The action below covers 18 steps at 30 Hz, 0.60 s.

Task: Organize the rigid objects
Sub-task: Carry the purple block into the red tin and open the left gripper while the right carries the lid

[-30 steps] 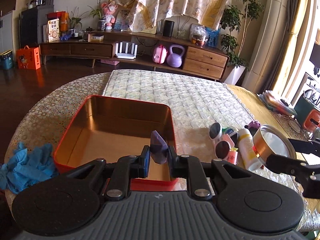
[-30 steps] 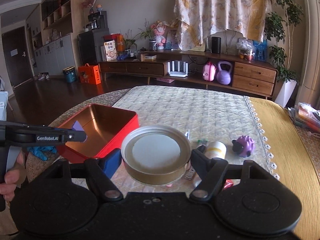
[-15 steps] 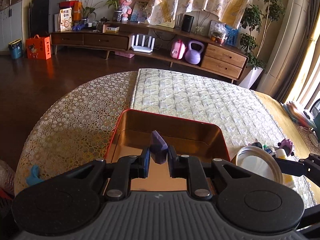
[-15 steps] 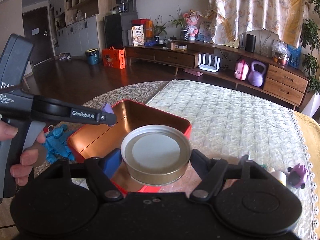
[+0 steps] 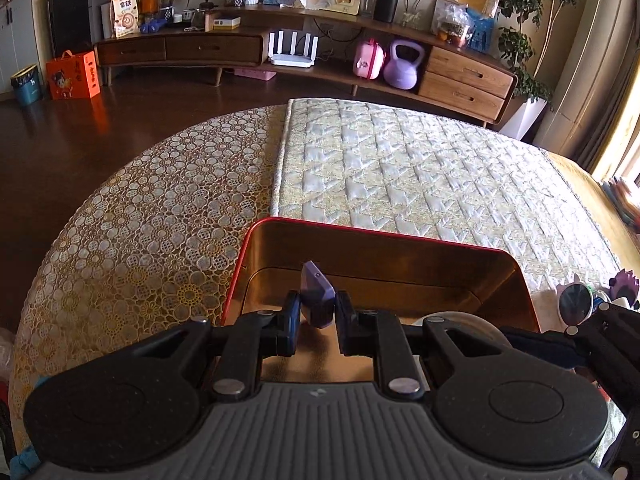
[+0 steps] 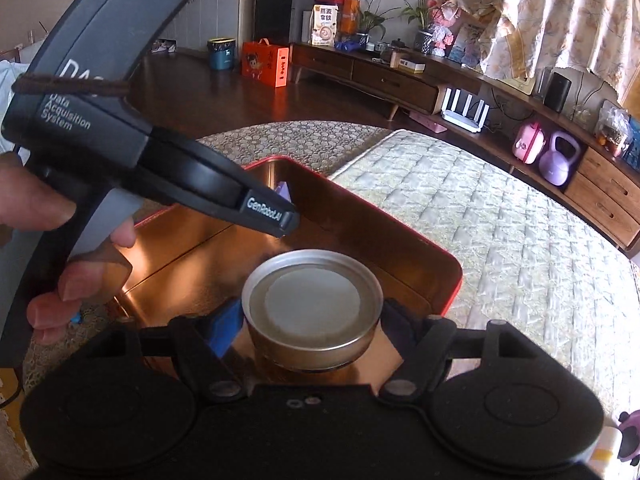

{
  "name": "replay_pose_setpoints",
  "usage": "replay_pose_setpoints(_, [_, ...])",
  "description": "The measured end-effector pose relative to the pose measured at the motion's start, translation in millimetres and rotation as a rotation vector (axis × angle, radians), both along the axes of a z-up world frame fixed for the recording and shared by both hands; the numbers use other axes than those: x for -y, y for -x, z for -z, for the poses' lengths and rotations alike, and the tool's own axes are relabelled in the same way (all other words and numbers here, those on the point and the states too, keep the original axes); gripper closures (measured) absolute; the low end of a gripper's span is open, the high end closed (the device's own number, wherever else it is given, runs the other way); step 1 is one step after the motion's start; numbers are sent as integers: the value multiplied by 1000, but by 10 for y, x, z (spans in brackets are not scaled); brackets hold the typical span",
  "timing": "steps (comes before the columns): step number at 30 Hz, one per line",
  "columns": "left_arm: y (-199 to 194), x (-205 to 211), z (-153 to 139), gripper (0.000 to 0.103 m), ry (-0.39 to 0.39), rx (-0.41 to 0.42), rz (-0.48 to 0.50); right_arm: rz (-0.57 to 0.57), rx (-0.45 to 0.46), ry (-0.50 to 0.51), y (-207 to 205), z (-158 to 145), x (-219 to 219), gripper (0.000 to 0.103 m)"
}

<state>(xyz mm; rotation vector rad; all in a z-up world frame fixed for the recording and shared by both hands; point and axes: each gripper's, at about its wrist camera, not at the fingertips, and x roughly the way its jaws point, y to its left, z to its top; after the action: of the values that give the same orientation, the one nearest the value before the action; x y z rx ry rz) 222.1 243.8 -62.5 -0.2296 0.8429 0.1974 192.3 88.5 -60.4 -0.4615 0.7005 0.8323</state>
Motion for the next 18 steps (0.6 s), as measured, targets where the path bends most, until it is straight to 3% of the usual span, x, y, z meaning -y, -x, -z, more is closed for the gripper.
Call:
replay_pose_setpoints(5, [-76,28,23,85,-43,-13,9,-17,-19,42,-10,99,-142,28])
replay_pose_setpoints(13, [-100,121,40,85,-123,-28,27,16,-58,17,-50,102,-92,28])
replay_pose_setpoints(18, [-70,155,43,84,-139,-26,30,24,-48,-6,-8,63,-53,21])
